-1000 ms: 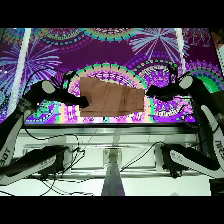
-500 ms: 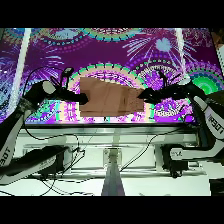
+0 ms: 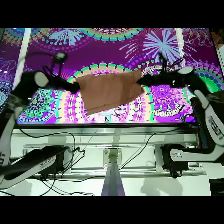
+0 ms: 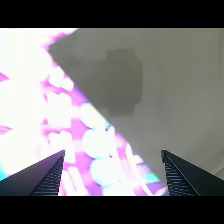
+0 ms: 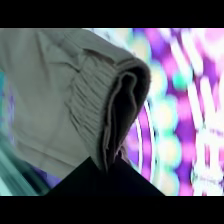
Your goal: Fold the clothes and pants, and hang the long-sleeved shirts on hangers.
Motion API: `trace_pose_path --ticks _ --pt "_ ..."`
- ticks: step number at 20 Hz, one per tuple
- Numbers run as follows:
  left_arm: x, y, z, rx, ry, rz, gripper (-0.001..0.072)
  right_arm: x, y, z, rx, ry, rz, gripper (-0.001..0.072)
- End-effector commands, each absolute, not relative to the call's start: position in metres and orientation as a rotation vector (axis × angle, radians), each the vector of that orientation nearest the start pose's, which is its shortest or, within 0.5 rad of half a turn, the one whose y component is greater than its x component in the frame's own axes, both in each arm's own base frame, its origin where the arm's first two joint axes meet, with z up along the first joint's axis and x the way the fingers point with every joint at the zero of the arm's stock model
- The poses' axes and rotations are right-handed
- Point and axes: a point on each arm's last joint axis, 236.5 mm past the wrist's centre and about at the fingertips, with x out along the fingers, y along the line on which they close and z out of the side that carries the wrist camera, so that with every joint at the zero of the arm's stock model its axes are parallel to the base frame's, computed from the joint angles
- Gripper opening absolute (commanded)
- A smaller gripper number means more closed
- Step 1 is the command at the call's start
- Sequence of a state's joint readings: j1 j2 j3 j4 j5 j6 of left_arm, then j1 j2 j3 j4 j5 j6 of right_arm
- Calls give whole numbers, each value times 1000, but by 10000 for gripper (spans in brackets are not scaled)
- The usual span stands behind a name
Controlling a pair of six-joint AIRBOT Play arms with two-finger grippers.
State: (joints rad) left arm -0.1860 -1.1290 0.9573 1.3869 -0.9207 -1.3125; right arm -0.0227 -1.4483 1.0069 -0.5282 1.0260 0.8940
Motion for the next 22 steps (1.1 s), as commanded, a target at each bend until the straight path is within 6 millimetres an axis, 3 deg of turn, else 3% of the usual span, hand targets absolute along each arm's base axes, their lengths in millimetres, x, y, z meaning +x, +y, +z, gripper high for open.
trace_pose_path --ticks 1,4,6,11,13,15,17,19,21,22 --pt "395 -66 105 174 873 -228 688 444 130 91 437 818 538 19" --pt "401 -52 176 153 661 -183 689 426 53 157 422 730 260 18" --pt "393 -52 197 151 603 -180 690 392 -6 187 475 687 33 18" --pt "385 -51 213 150 561 -178 690 250 -142 246 511 505 -586 19" --pt "385 -51 213 150 562 -178 690 186 -180 272 454 392 -826 19" --pt "385 -51 213 150 562 -178 690 124 -202 285 416 329 -1061 19" --pt "385 -51 213 149 563 -178 690 84 -206 280 454 332 -1211 19" --pt "385 -51 213 150 563 -179 690 68 -205 265 521 380 -1276 19" --pt "385 -51 213 150 562 -178 690 64 -209 262 534 386 -1302 45" --pt "385 -51 213 150 563 -178 690 64 -209 262 535 387 -1301 148"
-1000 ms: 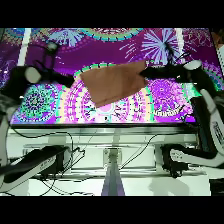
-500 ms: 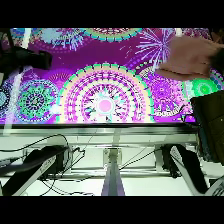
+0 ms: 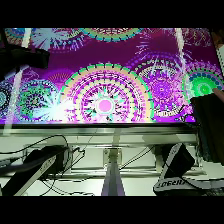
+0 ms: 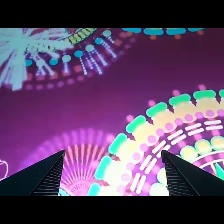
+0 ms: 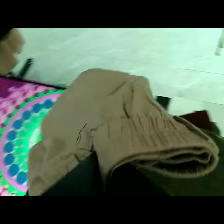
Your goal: Fold the clothes and pants, and hang the long-sleeved shirts on hangers.
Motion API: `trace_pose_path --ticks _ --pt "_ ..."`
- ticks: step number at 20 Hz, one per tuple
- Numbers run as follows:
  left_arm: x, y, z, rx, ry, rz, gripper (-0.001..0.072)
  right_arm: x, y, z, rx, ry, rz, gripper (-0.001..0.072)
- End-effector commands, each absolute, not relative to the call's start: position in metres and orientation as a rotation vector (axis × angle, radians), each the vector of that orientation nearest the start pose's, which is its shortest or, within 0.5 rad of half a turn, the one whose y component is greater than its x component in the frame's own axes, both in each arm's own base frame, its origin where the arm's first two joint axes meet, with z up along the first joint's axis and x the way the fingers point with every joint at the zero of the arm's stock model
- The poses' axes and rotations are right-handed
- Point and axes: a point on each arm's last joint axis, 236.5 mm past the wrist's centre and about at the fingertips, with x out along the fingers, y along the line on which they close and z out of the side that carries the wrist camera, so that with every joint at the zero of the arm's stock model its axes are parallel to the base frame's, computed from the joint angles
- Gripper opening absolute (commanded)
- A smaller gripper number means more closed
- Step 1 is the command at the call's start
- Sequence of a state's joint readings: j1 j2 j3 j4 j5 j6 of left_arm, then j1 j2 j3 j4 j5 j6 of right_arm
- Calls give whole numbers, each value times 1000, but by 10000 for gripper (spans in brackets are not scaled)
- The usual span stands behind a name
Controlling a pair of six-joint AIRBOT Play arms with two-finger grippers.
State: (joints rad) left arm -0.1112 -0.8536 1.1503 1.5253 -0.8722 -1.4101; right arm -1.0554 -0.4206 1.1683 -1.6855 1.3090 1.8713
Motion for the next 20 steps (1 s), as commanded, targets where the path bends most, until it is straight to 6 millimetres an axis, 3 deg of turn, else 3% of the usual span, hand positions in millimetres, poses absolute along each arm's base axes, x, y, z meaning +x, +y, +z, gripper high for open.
trace_pose_path --ticks 1,2,3,5,6,7,8,10,12,16,18,20 --pt "385 -51 213 150 562 -179 690 64 -209 262 536 386 -1302 321" --pt "385 -51 213 150 563 -178 690 65 -211 264 540 364 -1304 526" --pt "385 -51 213 150 562 -178 690 68 -215 269 540 334 -1303 633" --pt "385 -51 213 150 562 -179 690 83 -218 272 559 303 -1254 628" --pt "385 -51 213 150 562 -178 690 96 -216 268 583 313 -1203 554" --pt "385 -51 213 150 562 -179 690 125 -209 261 575 373 -1065 400" --pt "385 -51 213 150 562 -178 690 158 -194 255 571 420 -899 302" --pt "385 -51 213 150 563 -179 690 232 -137 251 594 476 -476 21" --pt "385 -51 213 150 562 -179 690 277 -80 250 623 527 -172 19" --pt "385 -51 213 150 562 -179 690 309 8 207 438 766 123 18" --pt "385 -51 213 150 562 -178 690 322 35 186 237 818 178 18" --pt "385 -51 213 150 563 -178 690 339 44 175 83 814 135 18"
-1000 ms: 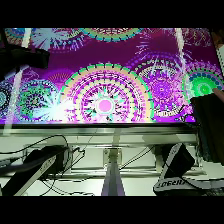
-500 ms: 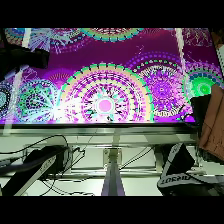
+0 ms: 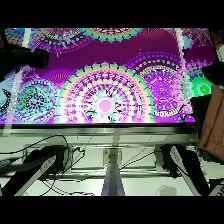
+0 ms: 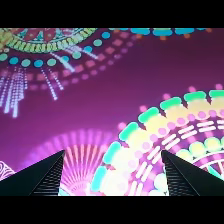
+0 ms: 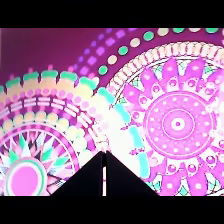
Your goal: Fold the clothes and pants, and hang the long-sleeved shirts on hangers.
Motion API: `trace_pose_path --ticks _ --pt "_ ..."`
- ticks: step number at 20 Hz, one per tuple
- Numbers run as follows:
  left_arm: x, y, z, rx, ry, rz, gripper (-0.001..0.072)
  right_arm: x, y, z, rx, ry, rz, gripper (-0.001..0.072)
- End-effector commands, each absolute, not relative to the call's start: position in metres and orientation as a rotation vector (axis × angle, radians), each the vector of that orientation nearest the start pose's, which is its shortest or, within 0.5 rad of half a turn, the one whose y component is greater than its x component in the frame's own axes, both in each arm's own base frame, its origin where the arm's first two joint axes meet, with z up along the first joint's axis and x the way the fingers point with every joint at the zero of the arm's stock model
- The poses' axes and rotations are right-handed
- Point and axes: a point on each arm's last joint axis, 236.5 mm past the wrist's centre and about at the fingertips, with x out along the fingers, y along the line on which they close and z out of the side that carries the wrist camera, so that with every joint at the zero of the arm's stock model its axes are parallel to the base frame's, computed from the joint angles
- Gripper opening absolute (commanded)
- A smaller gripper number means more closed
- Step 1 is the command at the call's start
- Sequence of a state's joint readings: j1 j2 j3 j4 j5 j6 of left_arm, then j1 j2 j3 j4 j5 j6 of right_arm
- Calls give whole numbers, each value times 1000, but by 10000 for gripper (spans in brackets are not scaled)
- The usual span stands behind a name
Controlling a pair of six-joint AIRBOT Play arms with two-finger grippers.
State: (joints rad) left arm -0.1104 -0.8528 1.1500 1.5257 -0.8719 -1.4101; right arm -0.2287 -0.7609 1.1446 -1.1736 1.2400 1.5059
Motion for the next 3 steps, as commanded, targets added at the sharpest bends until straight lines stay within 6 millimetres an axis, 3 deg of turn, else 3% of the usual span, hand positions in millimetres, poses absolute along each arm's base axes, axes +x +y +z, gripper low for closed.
trace_pose_path --ticks 1,3 --pt "385 -51 213 150 562 -178 690 348 43 172 35 805 94 18" --pt "385 -51 213 150 562 -178 690 357 47 166 -16 801 88 18"
